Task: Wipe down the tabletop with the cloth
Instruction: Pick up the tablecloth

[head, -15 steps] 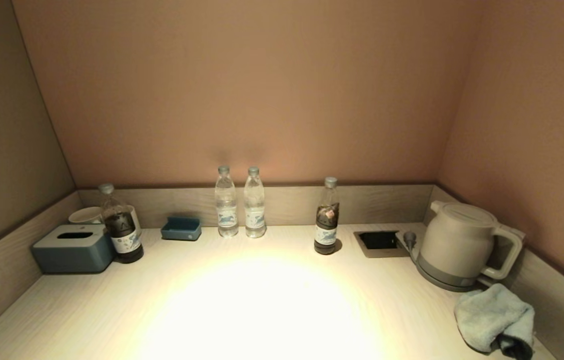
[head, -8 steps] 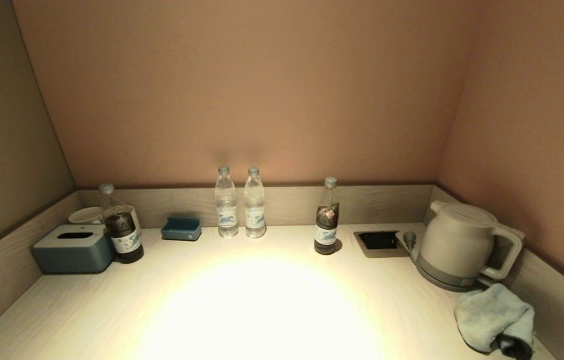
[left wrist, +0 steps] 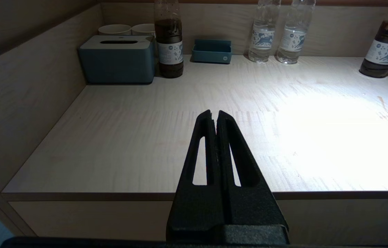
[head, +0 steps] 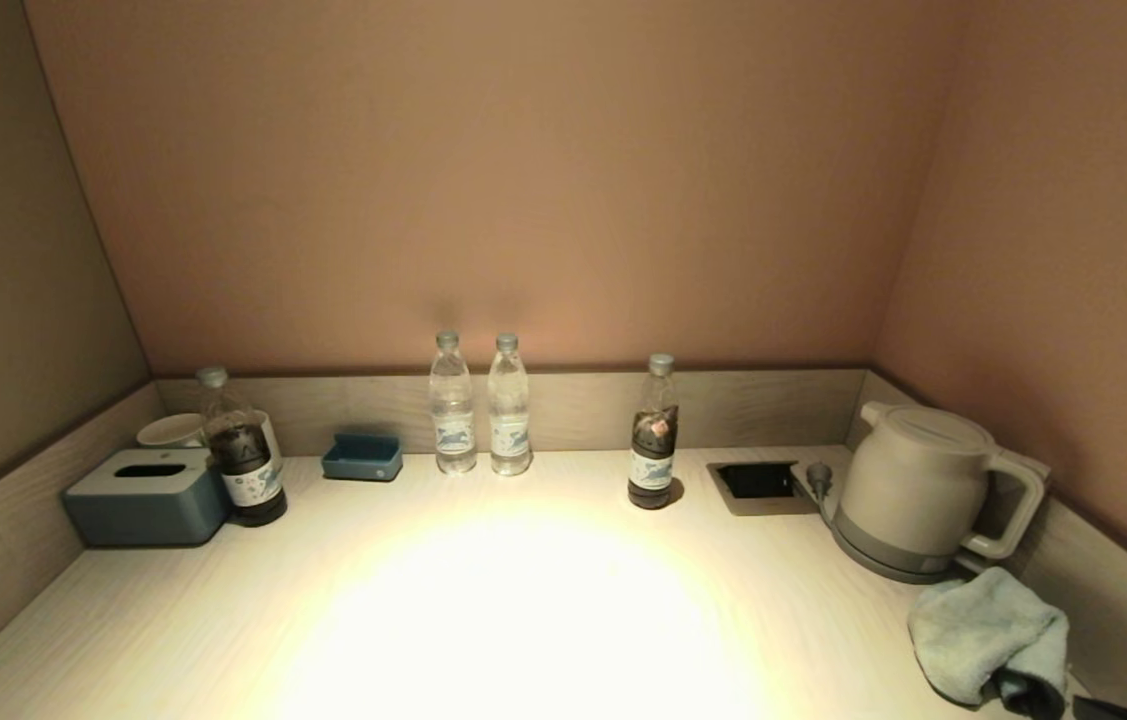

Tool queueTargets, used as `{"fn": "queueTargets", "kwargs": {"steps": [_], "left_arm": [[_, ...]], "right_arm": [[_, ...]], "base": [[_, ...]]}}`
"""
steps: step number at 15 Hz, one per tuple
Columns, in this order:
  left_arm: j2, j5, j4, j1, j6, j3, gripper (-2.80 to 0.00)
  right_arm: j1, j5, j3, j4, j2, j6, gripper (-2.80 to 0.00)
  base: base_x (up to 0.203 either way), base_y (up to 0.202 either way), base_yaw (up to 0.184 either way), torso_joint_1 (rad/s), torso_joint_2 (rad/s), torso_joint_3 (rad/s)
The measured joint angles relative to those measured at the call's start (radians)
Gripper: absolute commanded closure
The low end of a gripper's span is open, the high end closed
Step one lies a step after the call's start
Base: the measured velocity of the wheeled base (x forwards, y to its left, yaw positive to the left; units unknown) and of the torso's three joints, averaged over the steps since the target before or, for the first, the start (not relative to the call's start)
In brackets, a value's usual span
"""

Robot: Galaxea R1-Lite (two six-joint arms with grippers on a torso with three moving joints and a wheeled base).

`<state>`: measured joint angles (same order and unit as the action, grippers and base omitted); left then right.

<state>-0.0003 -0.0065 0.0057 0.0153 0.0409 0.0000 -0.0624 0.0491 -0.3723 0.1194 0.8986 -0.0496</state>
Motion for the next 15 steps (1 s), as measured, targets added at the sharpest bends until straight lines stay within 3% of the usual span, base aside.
{"fn": "queueTargets", "kwargs": {"steps": [6, 14, 15], "left_arm": [[0.0, 0.0, 0.0, 0.0, 0.0, 0.0, 0.0], [0.0, 0.0, 0.0, 0.0, 0.0, 0.0, 0.0], [0.0, 0.0, 0.0, 0.0, 0.0, 0.0, 0.0]], "right_arm": [[-0.139, 0.057, -0.198, -0.15, 0.502, -0.107, 0.0], [-0.198, 0.05, -0.377, -0.198, 0.829, -0.111, 0.0], [-0.198, 0.049, -0.391, -0.199, 0.863, -0.111, -2.8]], "base": [[0.0, 0.0, 0.0, 0.0, 0.0, 0.0], [0.0, 0.0, 0.0, 0.0, 0.0, 0.0], [0.0, 0.0, 0.0, 0.0, 0.0, 0.0]]}}
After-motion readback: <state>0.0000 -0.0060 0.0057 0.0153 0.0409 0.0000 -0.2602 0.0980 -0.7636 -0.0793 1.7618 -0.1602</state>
